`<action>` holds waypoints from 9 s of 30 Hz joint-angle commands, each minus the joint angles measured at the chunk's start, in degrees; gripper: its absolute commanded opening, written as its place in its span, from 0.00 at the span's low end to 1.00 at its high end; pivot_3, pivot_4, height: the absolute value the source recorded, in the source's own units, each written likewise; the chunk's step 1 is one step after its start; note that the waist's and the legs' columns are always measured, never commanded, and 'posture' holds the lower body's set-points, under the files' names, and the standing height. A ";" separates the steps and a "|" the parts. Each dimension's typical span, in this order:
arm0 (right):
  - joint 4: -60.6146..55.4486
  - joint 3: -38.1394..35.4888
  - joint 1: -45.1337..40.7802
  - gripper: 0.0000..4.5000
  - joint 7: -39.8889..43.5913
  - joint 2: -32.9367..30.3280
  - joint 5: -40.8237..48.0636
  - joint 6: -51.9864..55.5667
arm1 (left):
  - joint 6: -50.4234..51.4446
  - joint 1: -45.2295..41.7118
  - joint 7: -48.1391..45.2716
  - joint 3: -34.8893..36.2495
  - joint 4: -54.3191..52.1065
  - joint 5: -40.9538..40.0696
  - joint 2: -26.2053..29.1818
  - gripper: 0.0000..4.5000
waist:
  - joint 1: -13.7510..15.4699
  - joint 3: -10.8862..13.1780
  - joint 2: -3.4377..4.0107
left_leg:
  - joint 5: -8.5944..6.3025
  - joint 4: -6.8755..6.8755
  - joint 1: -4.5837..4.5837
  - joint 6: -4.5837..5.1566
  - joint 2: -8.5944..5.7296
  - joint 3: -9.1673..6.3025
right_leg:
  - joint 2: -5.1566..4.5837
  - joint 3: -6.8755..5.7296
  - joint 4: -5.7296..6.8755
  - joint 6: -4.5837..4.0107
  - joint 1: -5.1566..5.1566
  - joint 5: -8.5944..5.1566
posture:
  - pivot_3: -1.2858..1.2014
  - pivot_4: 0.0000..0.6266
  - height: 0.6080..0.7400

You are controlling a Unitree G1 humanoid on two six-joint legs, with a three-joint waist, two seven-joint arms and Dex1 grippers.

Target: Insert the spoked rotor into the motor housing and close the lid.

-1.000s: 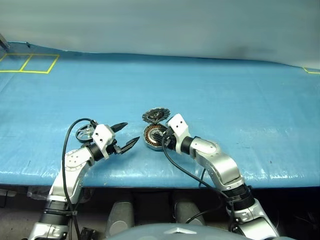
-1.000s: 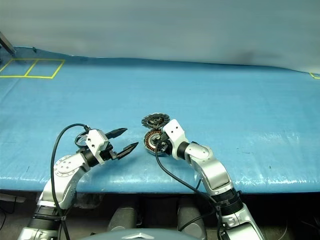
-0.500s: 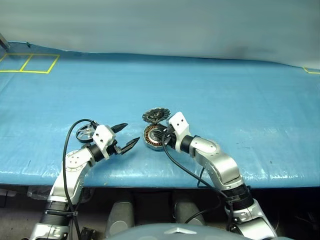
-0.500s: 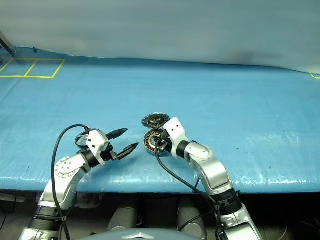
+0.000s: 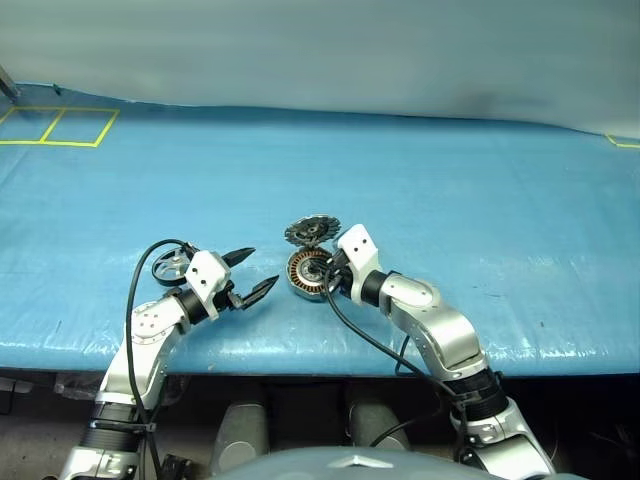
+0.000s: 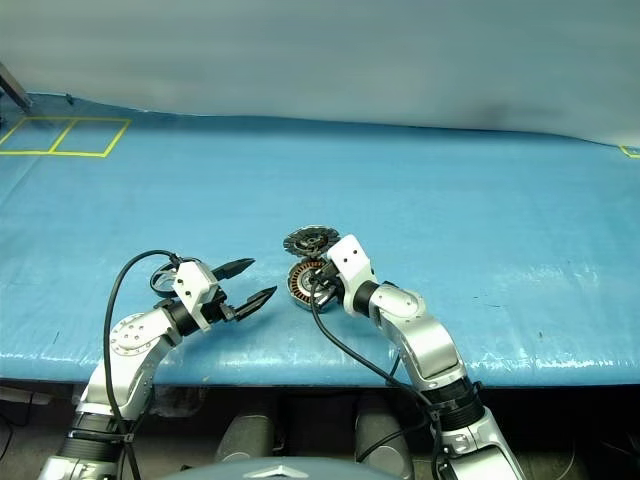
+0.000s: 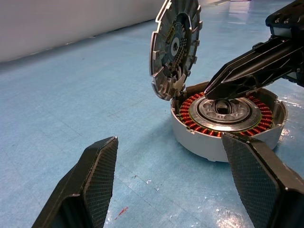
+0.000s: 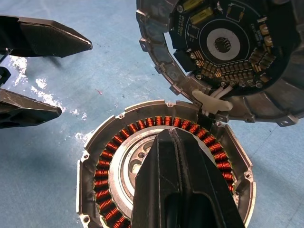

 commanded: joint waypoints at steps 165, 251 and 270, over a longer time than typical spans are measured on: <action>-0.44 6.55 2.23 0.01 3.52 -5.47 -10.99 -4.16 | -1.48 -0.20 -0.84 0.03 -0.47 -0.79 -0.13 0.84 | 0.92 -1.81 -0.11 | -0.49 -1.11 1.20 -0.47 0.01 0.09 | -2.70 -3.76 -1.02 -0.13 0.61 -0.08 | 0.52 0.24 1.00; -6.43 6.08 0.91 0.01 2.69 -6.85 -10.66 -2.01 | -1.46 0.43 -1.07 -0.60 -0.37 -0.51 -0.10 0.84 | 1.59 -1.31 -0.20 | -0.50 -0.67 0.53 -0.53 0.39 -0.06 | -2.01 -3.74 -0.85 -0.37 0.52 0.04 | 0.52 0.24 1.00; -0.12 3.38 2.38 0.01 1.45 -3.57 -7.80 1.54 | -1.43 0.43 -0.94 -0.59 -0.46 -0.49 -0.10 0.84 | 1.57 -1.32 -0.18 | -0.52 -0.09 0.65 -0.52 0.44 -0.16 | -2.00 -3.76 -0.72 -0.22 0.83 0.02 | 0.52 0.24 1.00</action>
